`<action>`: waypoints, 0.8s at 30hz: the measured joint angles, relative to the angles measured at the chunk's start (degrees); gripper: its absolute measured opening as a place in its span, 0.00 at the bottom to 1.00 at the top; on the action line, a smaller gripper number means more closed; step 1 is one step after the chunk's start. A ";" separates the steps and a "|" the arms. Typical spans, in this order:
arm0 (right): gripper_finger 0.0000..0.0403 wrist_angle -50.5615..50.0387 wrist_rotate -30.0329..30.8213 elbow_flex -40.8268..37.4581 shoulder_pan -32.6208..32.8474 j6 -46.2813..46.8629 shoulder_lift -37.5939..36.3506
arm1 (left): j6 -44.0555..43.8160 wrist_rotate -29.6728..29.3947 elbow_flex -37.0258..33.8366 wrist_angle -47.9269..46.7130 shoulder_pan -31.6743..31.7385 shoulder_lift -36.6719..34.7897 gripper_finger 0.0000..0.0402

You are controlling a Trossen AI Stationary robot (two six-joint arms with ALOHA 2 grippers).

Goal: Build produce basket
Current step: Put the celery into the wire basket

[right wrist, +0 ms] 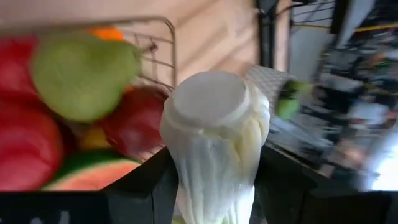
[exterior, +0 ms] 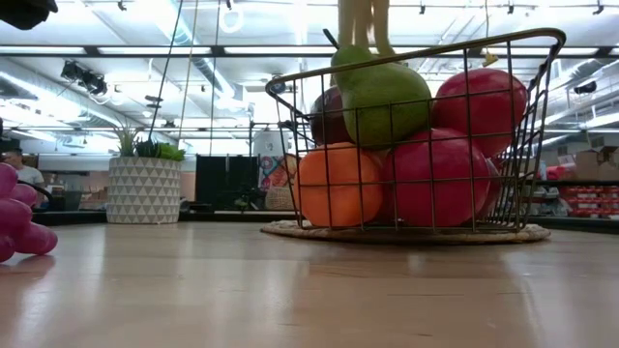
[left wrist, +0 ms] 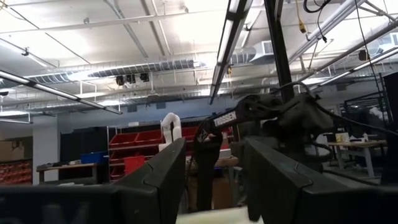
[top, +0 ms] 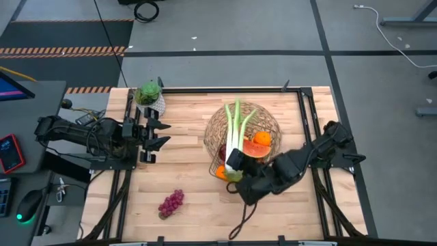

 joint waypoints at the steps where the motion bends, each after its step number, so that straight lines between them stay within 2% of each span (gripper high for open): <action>1: 0.47 0.04 2.08 0.00 0.65 -1.54 0.07 | 0.01 0.00 0.00 -0.09 0.00 -0.01 0.43; 4: 0.47 0.65 6.48 0.00 2.27 -4.94 0.06 | -0.01 -0.01 0.00 -0.13 0.00 -0.01 0.43; 6: 0.47 0.98 6.75 0.00 2.78 -5.29 -0.06 | -0.03 0.00 0.00 -0.18 0.00 0.00 0.43; 12: 0.47 1.70 -3.98 -0.68 1.73 1.32 0.05 | -0.01 -0.01 0.00 -0.25 0.00 0.00 0.43; 24: 0.47 5.84 -8.24 -13.27 0.89 -0.85 0.12 | -0.01 -0.01 0.00 -0.42 0.00 0.03 0.43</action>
